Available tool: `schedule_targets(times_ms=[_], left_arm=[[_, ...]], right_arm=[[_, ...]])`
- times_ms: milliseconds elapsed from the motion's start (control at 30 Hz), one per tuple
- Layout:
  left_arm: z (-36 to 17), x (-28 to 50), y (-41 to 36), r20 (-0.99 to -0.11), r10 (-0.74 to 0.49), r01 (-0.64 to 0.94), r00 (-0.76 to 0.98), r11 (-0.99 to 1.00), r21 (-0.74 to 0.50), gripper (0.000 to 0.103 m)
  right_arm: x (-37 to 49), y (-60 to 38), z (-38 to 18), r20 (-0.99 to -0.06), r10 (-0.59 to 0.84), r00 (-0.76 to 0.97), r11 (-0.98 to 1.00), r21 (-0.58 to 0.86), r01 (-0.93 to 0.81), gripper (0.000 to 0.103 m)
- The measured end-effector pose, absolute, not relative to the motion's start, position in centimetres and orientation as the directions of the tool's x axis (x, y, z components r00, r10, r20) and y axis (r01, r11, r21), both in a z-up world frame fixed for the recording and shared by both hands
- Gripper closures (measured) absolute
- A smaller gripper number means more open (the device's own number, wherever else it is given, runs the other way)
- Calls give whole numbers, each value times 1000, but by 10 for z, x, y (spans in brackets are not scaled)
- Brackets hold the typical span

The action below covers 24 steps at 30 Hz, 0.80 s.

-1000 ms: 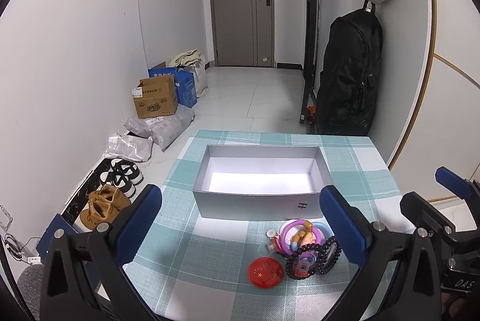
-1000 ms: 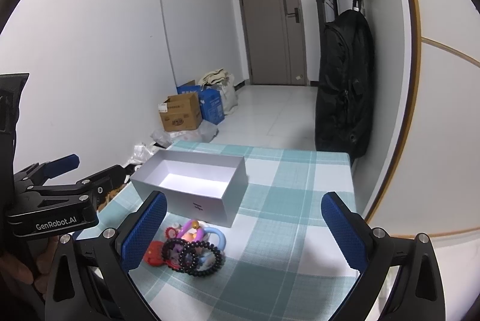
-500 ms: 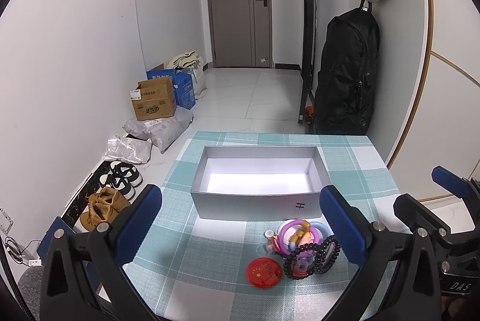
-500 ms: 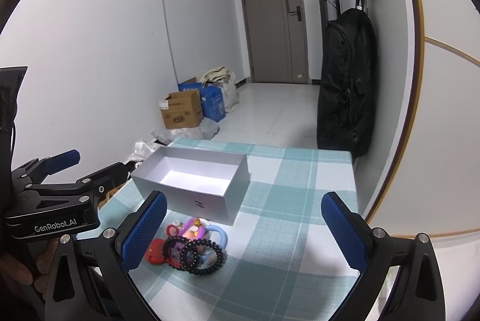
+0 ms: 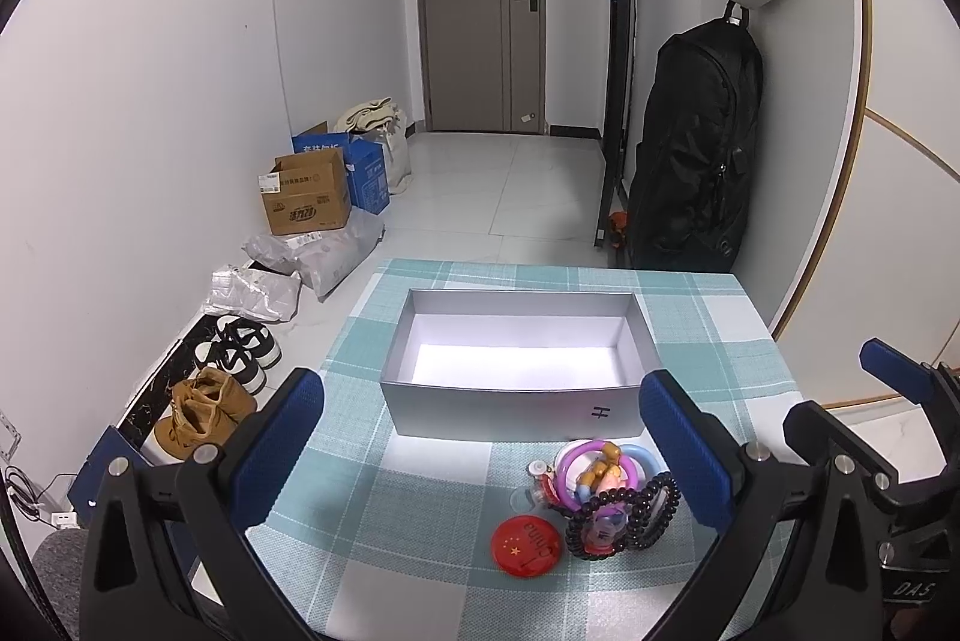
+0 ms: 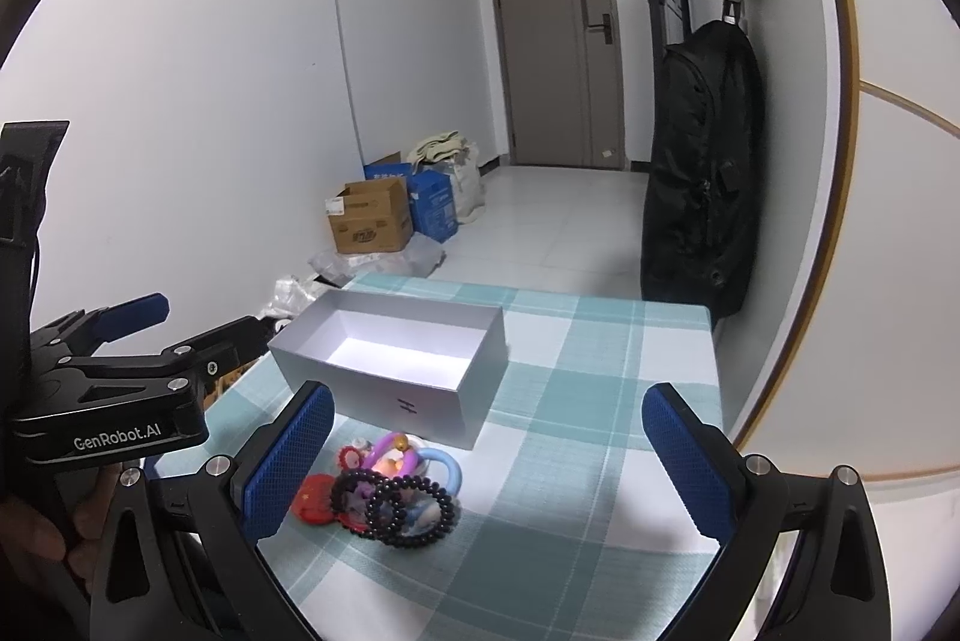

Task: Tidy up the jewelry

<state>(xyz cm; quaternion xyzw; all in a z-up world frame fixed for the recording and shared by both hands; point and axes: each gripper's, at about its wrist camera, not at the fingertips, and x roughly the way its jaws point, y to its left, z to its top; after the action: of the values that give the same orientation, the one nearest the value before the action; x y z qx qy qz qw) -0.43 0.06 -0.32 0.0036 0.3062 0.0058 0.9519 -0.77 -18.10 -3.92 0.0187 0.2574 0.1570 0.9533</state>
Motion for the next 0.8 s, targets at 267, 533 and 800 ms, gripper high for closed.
schedule_targets(times_ms=[267,533,800], left_arm=[[-4,-1,2,-594,-1,-6,804,1000,-9,1],[-7,6,9,-624,-51,13,780,998,-65,1],[-12,14,23,-666,-89,20,741,994,-111,1]], right_arm=[[-5,-181,-41,-497,319,807,947,130,-294,0],[-1,-180,-46,-520,332,787,942,144,-303,0],[6,-178,-57,-574,370,731,927,180,-328,0]])
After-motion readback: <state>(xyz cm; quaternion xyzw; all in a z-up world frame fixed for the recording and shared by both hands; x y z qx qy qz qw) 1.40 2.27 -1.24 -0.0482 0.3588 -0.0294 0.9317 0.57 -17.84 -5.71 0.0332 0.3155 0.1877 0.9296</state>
